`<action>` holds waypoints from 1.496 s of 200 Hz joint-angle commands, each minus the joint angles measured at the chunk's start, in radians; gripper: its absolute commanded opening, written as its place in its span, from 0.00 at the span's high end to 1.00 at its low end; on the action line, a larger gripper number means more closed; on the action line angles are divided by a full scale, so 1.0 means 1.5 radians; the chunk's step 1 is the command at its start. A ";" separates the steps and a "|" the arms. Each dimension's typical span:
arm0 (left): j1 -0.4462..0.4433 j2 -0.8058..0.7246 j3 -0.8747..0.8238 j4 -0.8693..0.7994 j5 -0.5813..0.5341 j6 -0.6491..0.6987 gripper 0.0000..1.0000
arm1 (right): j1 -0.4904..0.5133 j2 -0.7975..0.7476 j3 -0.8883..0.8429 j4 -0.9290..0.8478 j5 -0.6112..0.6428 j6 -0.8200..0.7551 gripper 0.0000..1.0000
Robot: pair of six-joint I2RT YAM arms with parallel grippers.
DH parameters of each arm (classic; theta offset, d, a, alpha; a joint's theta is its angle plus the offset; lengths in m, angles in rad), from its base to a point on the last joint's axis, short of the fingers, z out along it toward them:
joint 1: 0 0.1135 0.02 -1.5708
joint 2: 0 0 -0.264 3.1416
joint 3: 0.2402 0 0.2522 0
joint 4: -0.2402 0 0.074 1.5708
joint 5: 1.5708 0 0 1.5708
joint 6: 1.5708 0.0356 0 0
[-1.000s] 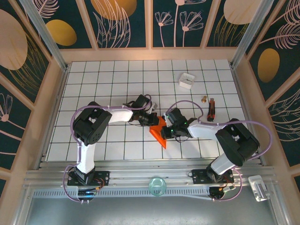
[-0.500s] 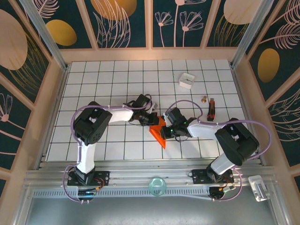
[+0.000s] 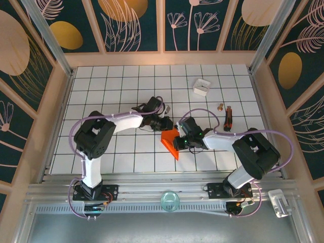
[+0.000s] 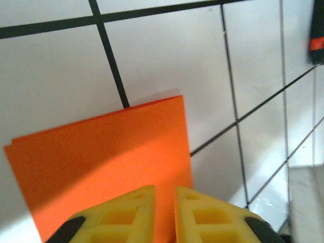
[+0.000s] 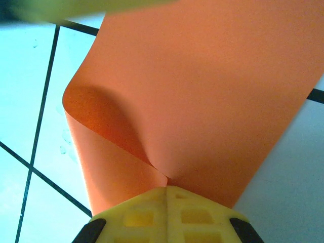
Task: Fold a paper plane with a square sheet of paper (pick it up from the middle)
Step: Perform the third fold on the triangle at the bottom-center of the table.
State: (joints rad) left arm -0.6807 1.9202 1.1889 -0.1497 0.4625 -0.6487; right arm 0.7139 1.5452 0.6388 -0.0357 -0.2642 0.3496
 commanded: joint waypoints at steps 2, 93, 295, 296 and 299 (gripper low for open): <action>0.001 -0.080 -0.067 0.008 -0.009 -0.040 0.93 | -0.003 0.015 -0.026 -0.042 0.021 0.006 1.00; -0.044 -0.080 -0.140 0.069 0.030 -0.088 1.00 | -0.004 0.010 -0.030 -0.042 0.022 0.008 1.00; -0.051 -0.033 -0.140 0.011 0.014 -0.023 1.00 | -0.003 0.015 -0.025 -0.042 0.022 0.009 1.00; -0.051 -0.033 -0.141 0.011 0.014 -0.023 1.00 | -0.003 0.015 -0.025 -0.041 0.022 0.009 1.00; -0.051 -0.033 -0.140 0.012 0.013 -0.022 1.00 | -0.004 0.015 -0.025 -0.041 0.022 0.009 1.00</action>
State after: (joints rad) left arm -0.7532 1.8481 0.9871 -0.0948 0.4885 -0.7067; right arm 0.7139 1.5429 0.6327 -0.0254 -0.2638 0.3534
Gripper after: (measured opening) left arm 0.061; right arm 0.042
